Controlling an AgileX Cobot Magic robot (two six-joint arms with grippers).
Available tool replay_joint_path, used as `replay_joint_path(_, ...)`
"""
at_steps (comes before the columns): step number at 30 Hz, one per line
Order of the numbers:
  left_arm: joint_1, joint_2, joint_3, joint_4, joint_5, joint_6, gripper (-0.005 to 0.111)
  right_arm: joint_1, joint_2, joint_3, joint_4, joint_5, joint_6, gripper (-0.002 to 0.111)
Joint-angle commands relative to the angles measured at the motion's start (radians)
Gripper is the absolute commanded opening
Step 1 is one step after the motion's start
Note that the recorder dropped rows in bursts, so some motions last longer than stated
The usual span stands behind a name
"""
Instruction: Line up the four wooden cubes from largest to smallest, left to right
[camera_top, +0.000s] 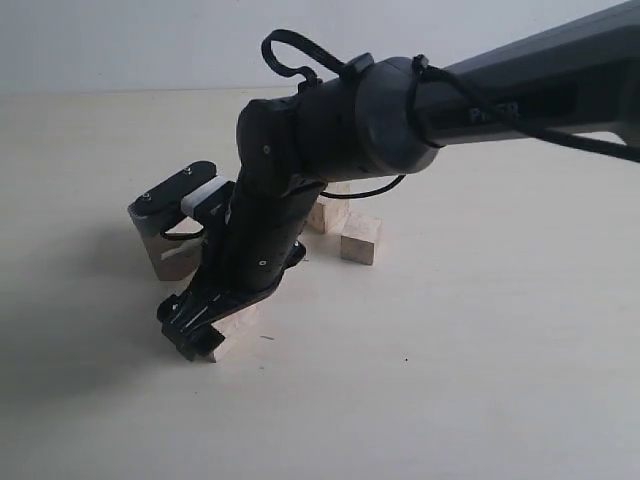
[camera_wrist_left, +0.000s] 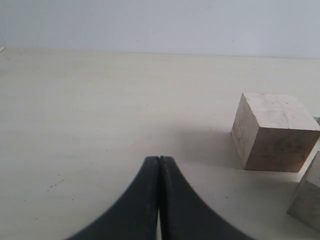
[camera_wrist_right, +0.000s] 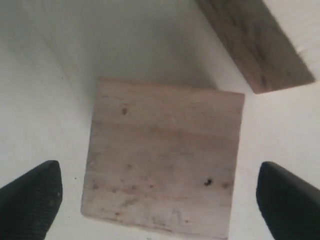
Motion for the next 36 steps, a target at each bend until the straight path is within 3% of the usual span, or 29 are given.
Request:
replay_joint_path(1, -0.005, -0.005, 0.004, 0.004, -0.012, 0.001, 0.000, 0.001, -0.006, -0.003, -0.043, 0.002, 0.001, 0.073)
replay_joint_path(3, -0.005, -0.005, 0.004, 0.004, -0.012, 0.001, 0.000, 0.001, -0.027, -0.003, -0.072, 0.016, 0.001, 0.047)
replay_joint_path(4, -0.005, -0.005, 0.004, 0.004, -0.012, 0.001, 0.000, 0.001, -0.051, -0.003, -0.115, 0.064, -0.001, 0.017)
replay_joint_path(5, -0.005, -0.005, 0.004, 0.004, -0.012, 0.001, 0.000, 0.001, -0.063, -0.003, -0.149, 0.094, -0.014, -0.001)
replay_joint_path(8, -0.005, -0.005, 0.004, 0.004, -0.012, 0.001, 0.000, 0.001, -0.106, -0.003, -0.420, 0.195, -0.063, 0.000)
replay_joint_path(10, -0.005, -0.005, 0.004, 0.004, -0.012, 0.001, 0.000, -0.010, -0.128, -0.003, -0.499, 0.226, -0.146, 0.000)
replay_joint_path(11, -0.005, -0.005, 0.004, 0.004, -0.012, 0.001, 0.000, -0.019, -0.129, -0.003, -0.478, 0.226, -0.184, 0.000)
replay_joint_path(15, -0.005, -0.005, 0.004, 0.004, -0.012, 0.001, 0.000, -0.168, -0.127, -0.003, -0.065, 0.226, -0.735, 0.000)
replay_joint_path(19, -0.005, -0.005, 0.004, 0.004, -0.012, 0.001, 0.000, -0.282, -0.120, -0.003, 0.008, 0.184, -1.091, 0.000)
replay_joint_path(29, -0.005, -0.005, 0.004, 0.004, -0.012, 0.001, 0.000, -0.325, -0.011, -0.003, 0.282, 0.048, -1.318, 0.000)
replay_joint_path(36, -0.005, -0.005, 0.004, 0.004, -0.012, 0.001, 0.000, -0.325, 0.042, -0.003, 0.380, -0.017, -1.310, 0.000)
